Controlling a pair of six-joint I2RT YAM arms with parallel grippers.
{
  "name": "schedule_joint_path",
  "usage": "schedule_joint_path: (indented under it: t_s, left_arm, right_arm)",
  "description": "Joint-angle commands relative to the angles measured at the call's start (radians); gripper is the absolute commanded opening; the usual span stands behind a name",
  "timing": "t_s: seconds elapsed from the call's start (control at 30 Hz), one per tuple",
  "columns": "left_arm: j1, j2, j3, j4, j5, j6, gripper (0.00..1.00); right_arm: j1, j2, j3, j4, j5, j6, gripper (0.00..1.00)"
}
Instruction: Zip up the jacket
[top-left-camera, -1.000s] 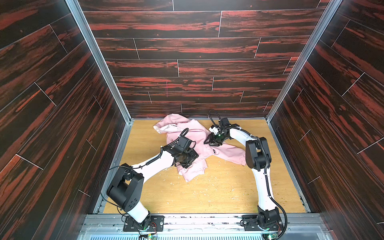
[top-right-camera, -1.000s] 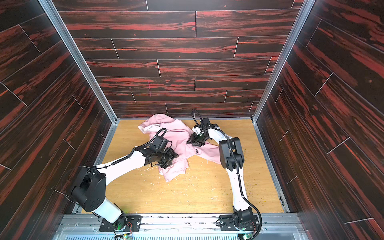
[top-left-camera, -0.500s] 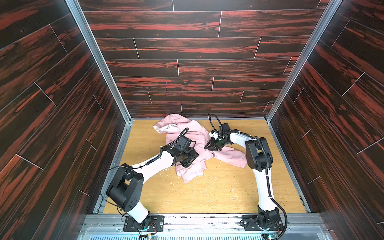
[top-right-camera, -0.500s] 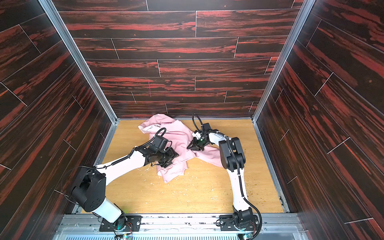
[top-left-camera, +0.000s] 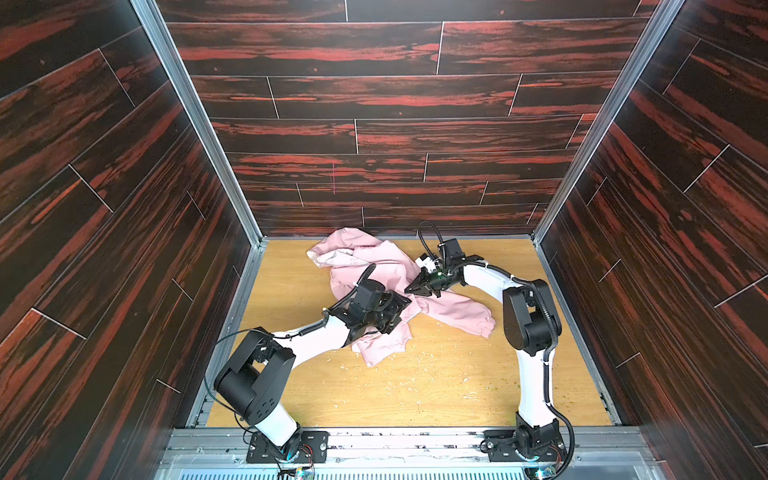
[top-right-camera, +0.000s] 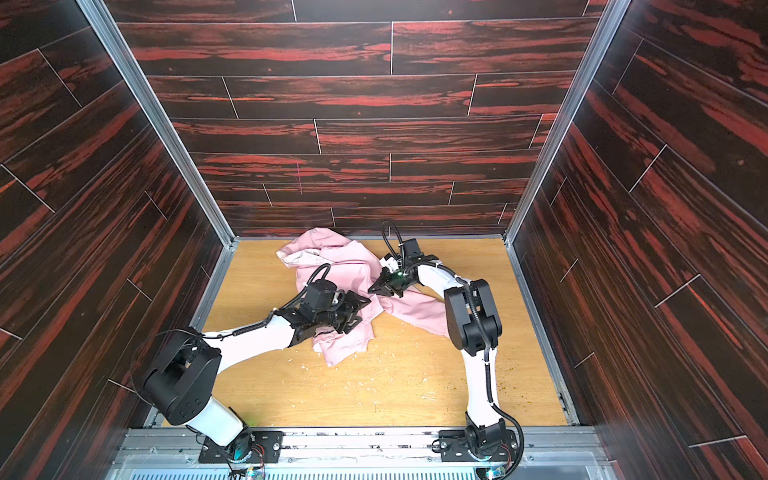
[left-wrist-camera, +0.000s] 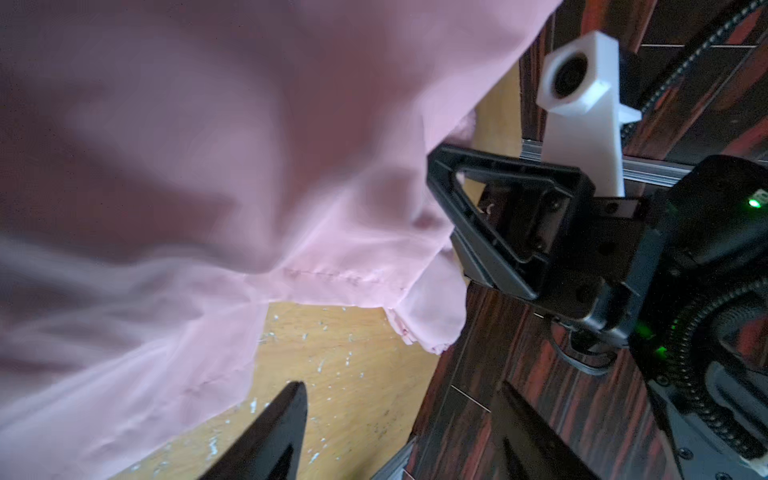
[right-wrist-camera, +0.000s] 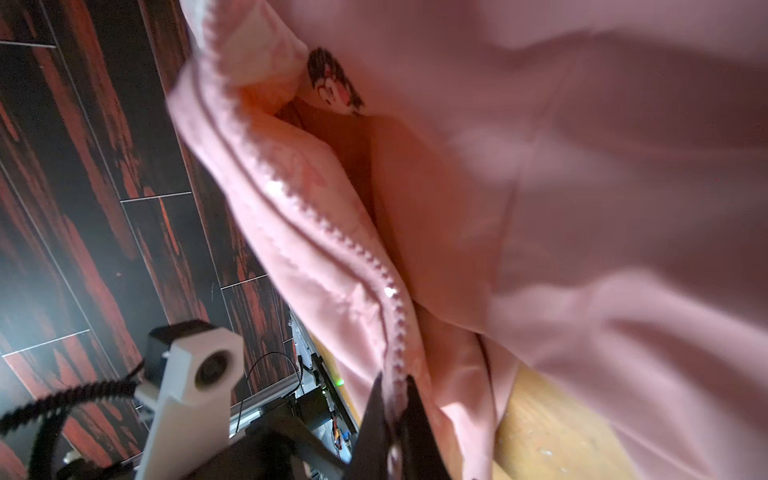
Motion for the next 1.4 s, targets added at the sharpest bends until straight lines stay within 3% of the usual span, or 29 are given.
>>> schedule_joint_path:
  t_s: [0.0,0.3,0.63,0.83,1.1,1.37]
  left_arm:
    - [-0.026,0.014,-0.016,0.149,-0.033,-0.094,0.73]
    - [-0.091,0.015,-0.032,0.215,-0.095,-0.157,0.74]
    - [-0.127,0.035,-0.024,0.26,-0.146,-0.144,0.74]
    - [-0.139,0.015,-0.049,0.268,-0.224,-0.115,0.74]
    - [-0.139,0.083,-0.029,0.401,-0.28,-0.086,0.73]
    - [-0.114,0.054,-0.044,0.356,-0.313,-0.02,0.74]
  right_arm:
    - [0.02,-0.036,0.044,-0.117,0.049,0.054,0.0]
    - [0.04,-0.064,0.093,-0.233,0.151,0.211,0.0]
    - [0.039,-0.102,0.154,-0.25,0.127,0.325,0.0]
    - [0.039,-0.112,0.197,-0.275,0.124,0.353,0.0]
    - [0.039,-0.14,0.165,-0.249,0.102,0.392,0.0]
    - [0.039,-0.151,0.151,-0.249,0.097,0.388,0.0]
